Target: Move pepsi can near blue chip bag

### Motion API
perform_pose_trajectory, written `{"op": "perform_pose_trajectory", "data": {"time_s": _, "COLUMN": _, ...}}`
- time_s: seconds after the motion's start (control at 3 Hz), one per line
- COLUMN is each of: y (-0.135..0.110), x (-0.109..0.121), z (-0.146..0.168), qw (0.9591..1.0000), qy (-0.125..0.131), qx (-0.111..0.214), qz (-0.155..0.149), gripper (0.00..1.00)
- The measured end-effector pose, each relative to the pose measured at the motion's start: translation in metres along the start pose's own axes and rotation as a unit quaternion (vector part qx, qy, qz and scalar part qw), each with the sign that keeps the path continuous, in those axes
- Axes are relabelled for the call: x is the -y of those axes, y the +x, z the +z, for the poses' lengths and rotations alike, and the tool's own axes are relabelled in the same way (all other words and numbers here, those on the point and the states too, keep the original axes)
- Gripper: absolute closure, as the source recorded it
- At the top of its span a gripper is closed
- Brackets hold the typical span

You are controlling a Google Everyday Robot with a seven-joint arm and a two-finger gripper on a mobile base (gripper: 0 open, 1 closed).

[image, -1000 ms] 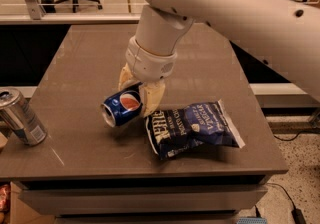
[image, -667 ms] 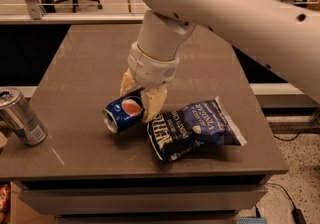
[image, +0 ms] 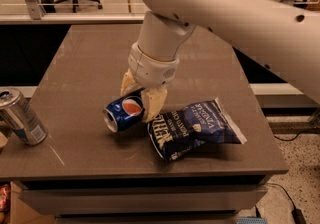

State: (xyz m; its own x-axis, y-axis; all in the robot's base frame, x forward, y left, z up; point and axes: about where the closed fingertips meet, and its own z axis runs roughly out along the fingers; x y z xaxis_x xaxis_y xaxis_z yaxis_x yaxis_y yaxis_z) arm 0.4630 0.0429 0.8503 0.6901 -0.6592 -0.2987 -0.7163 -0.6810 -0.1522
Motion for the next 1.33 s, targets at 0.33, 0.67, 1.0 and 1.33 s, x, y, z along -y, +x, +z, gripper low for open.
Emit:
{"op": "perform_pose_trajectory", "data": {"time_s": 0.33, "y": 0.004, "x": 0.003, "z": -0.005, "qw": 0.9999, "qy": 0.007, "qx": -0.004, "qz": 0.008, "gripper": 1.00}}
{"op": "perform_pose_trajectory", "data": {"time_s": 0.67, "y": 0.009, "x": 0.005, "z": -0.010, "qw": 0.9998, "qy": 0.014, "qx": -0.009, "qz": 0.015, "gripper": 1.00}}
{"op": "perform_pose_trajectory", "data": {"time_s": 1.0, "y": 0.016, "x": 0.007, "z": -0.008, "qw": 0.9996, "qy": 0.012, "qx": -0.011, "qz": 0.023, "gripper": 1.00}}
{"op": "perform_pose_trajectory", "data": {"time_s": 1.33, "y": 0.024, "x": 0.007, "z": -0.003, "qw": 0.9994, "qy": 0.008, "qx": -0.011, "qz": 0.031, "gripper": 1.00}}
